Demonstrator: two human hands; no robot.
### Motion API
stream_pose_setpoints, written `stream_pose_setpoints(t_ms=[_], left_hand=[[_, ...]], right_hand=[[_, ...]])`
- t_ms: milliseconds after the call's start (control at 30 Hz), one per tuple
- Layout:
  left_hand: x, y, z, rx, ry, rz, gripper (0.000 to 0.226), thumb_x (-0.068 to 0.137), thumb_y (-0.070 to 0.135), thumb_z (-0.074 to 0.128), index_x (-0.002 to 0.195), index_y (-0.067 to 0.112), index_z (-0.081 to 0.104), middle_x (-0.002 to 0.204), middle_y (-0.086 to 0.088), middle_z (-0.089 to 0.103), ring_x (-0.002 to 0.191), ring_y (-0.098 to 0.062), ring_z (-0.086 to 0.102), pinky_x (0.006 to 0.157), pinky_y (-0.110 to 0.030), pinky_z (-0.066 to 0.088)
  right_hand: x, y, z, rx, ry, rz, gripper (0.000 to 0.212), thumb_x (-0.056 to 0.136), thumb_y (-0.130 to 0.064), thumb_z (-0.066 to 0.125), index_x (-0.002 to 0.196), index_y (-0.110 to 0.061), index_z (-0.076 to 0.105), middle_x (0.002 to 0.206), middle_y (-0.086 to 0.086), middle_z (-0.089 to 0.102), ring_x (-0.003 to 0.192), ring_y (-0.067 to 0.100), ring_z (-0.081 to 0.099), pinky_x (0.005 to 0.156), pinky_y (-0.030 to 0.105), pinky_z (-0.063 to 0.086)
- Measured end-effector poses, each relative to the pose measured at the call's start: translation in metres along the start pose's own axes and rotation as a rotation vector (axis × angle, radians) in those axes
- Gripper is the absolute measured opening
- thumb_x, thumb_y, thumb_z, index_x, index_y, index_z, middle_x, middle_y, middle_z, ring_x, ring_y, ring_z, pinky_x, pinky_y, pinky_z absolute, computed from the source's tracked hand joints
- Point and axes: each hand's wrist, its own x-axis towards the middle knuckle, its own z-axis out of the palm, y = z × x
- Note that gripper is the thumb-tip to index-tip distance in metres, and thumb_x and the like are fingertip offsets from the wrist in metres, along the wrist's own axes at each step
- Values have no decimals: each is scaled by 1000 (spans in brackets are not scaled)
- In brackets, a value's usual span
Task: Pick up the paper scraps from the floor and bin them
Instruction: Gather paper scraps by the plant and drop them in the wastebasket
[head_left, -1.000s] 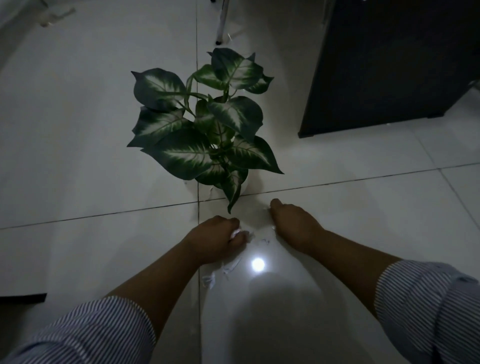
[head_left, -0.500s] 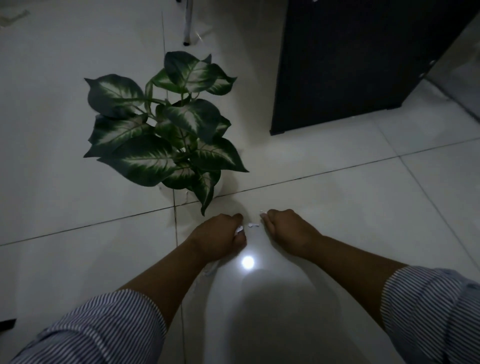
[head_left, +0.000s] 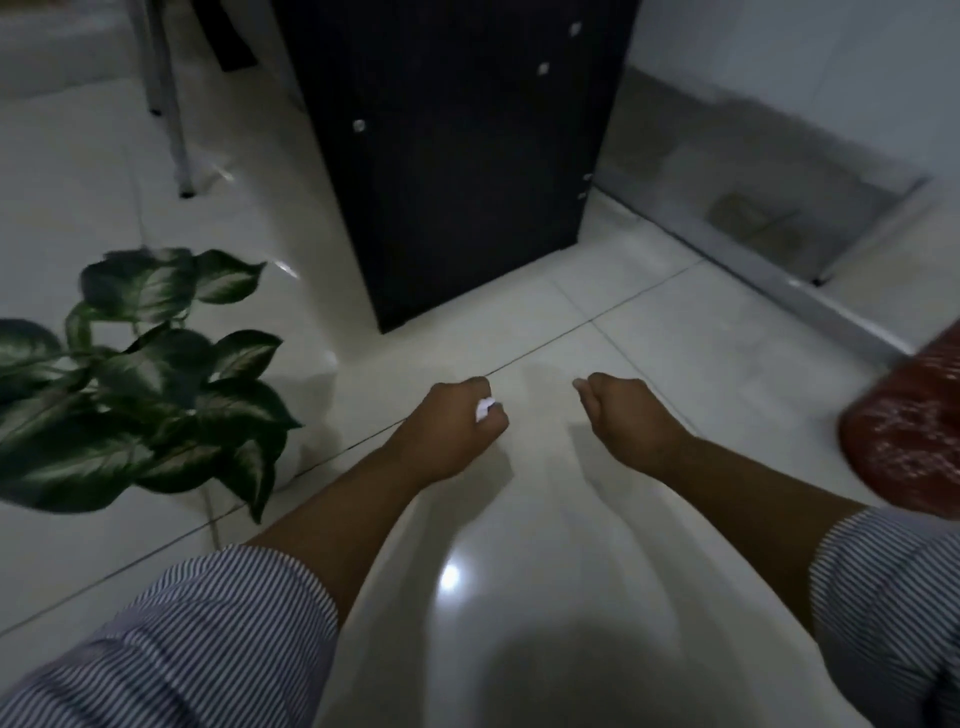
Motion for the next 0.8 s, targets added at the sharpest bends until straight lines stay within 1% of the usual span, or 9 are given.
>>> stream_pose_setpoints(t_ms=[67, 167, 200, 300, 400, 533, 633, 733, 800], left_hand=[[14, 30, 12, -53, 0, 24, 34, 91, 20, 54, 66, 2, 41, 58, 3, 40, 50, -6, 34, 49, -21, 29], [28, 76, 36, -132, 8, 44, 35, 90, 19, 54, 63, 12, 33, 59, 5, 34, 51, -5, 30, 48, -20, 27], [31, 105, 55, -160, -27, 70, 35, 90, 19, 54, 63, 14, 32, 59, 4, 33, 52, -5, 30, 48, -21, 27], [36, 131, 74, -230, -23, 45, 32, 90, 22, 53, 64, 14, 35, 61, -1, 38, 55, -11, 37, 53, -26, 32], [33, 163, 97, -338, -72, 26, 36, 92, 26, 54, 62, 16, 35, 57, 2, 42, 54, -14, 43, 56, -27, 36], [26, 189, 116, -362, -100, -12, 35, 91, 27, 53, 61, 16, 37, 51, 4, 45, 49, -13, 43, 56, -28, 37], [23, 190, 127, -343, -109, -87, 35, 91, 27, 53, 61, 15, 40, 49, 3, 45, 47, -12, 42, 56, -29, 36], [25, 187, 134, -330, -102, -115, 34, 93, 25, 54, 63, 13, 44, 56, -5, 47, 53, -17, 47, 58, -30, 39], [30, 190, 133, -329, -96, -133, 33, 94, 23, 54, 65, 10, 48, 56, -6, 50, 49, -16, 49, 55, -29, 41]], right_hand=[[-14, 16, -32, -20, 71, 45, 42, 103, -32, 35, 65, -14, 38, 58, 1, 44, 57, 23, 43, 60, 28, 29], [-39, 42, -78, 2, 194, 97, 42, 103, -32, 34, 66, -13, 40, 57, -1, 42, 61, 24, 44, 60, 30, 24], [-58, 62, -103, 3, 261, 163, 42, 103, -32, 34, 66, -12, 41, 58, -1, 43, 62, 24, 44, 60, 30, 24], [-70, 74, -139, -17, 383, 191, 42, 103, -34, 33, 70, -10, 44, 64, 4, 47, 65, 24, 46, 62, 30, 26], [-93, 93, -179, -2, 554, 267, 39, 103, -36, 31, 81, -9, 48, 68, 3, 50, 63, 20, 46, 58, 31, 30], [-114, 128, -222, 85, 740, 392, 38, 104, -35, 26, 95, -7, 50, 72, 3, 48, 60, 14, 41, 52, 34, 21], [-125, 158, -241, 107, 852, 531, 40, 104, -34, 24, 106, -2, 49, 85, 10, 52, 61, 15, 43, 57, 30, 19], [-132, 182, -251, 207, 861, 637, 42, 104, -34, 26, 120, 0, 43, 109, 23, 60, 93, 34, 57, 72, 30, 31], [-131, 195, -250, 236, 765, 677, 47, 103, -38, 29, 132, -2, 38, 130, 26, 52, 117, 39, 53, 85, 36, 37]])
